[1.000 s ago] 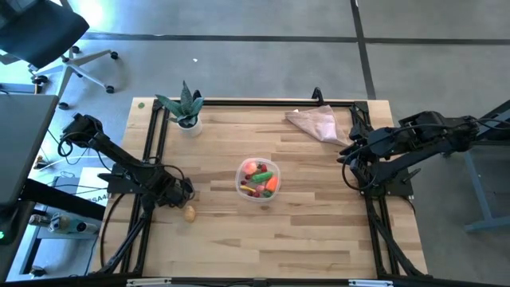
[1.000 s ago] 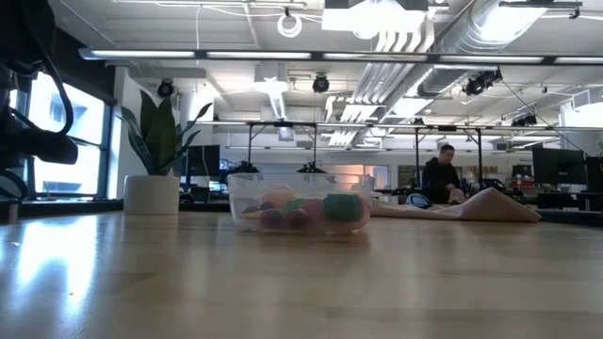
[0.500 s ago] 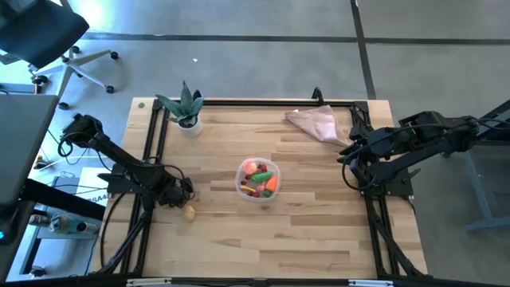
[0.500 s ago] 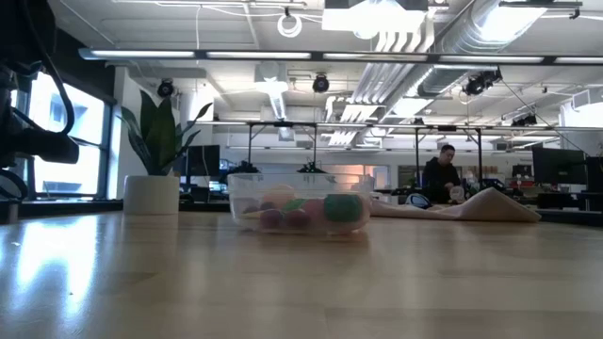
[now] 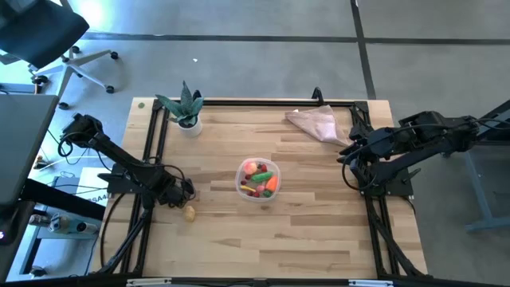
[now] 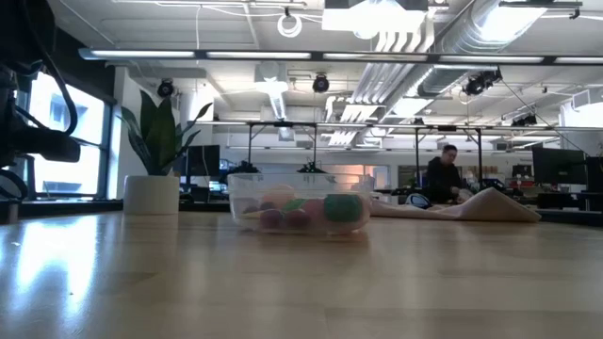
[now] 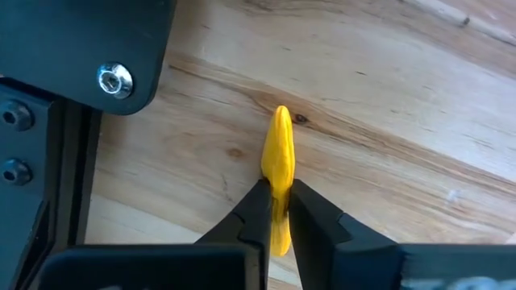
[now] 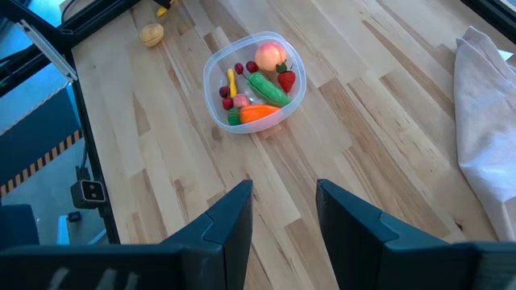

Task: Pick and placing Produce into tupperware
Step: Put the yellow zucchini into the transparent bin

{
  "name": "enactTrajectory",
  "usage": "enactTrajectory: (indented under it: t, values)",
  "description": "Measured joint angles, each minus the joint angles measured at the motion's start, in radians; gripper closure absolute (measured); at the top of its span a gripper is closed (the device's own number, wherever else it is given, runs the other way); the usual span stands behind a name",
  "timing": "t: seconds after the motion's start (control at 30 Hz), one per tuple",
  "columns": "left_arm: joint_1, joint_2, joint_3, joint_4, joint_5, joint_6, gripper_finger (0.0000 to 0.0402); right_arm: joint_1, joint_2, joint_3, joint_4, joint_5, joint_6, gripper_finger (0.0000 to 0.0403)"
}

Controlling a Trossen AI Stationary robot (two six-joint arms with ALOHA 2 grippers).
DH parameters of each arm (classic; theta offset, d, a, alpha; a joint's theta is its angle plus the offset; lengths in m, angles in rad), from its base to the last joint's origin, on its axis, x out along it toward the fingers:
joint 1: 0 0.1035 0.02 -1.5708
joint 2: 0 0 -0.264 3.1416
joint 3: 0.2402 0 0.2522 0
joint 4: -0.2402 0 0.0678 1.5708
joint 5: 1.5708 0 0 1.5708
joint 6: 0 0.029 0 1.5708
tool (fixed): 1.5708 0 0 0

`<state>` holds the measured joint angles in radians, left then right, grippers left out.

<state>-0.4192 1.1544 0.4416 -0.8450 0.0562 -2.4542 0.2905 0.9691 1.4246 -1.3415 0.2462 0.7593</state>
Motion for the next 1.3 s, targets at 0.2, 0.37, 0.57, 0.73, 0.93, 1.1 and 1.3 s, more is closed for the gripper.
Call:
enactTrajectory:
  t: [0.2, 0.37, 0.57, 0.73, 0.93, 1.1, 1.3]
  values:
    - [0.000, 0.000, 0.022, 0.003, -0.056, 0.049, 0.0375, 0.000, 0.000, 0.000, 0.000, 0.000, 0.000, 0.0272]
    - [0.000, 0.000, 0.075, -0.037, -0.142, 0.082, 0.0376, 0.000, 0.000, 0.000, 0.000, 0.000, 0.000, 0.0272]
    - [0.000, 0.000, 0.196, -0.133, -0.303, 0.167, 0.0376, 0.000, 0.000, 0.000, 0.000, 0.000, 0.000, 0.0272]
    - [0.000, 0.000, 0.347, -0.235, -0.515, 0.286, 0.0377, 0.000, 0.000, 0.000, 0.000, 0.000, 0.000, 0.0272]
    - [0.001, 0.000, 0.552, -0.255, -0.784, 0.592, 0.0378, 0.000, 0.000, 0.000, 0.000, 0.000, 0.000, 0.0272]
    - [0.042, 0.000, 0.701, -0.240, -0.830, 0.882, 0.0378, 0.000, 0.000, 0.000, 0.000, 0.000, 0.000, 0.0272]
    - [0.185, 0.007, 0.778, -0.057, -0.728, 1.310, 0.0378, 0.000, 0.000, 0.000, 0.000, 0.000, 0.000, 0.0272]
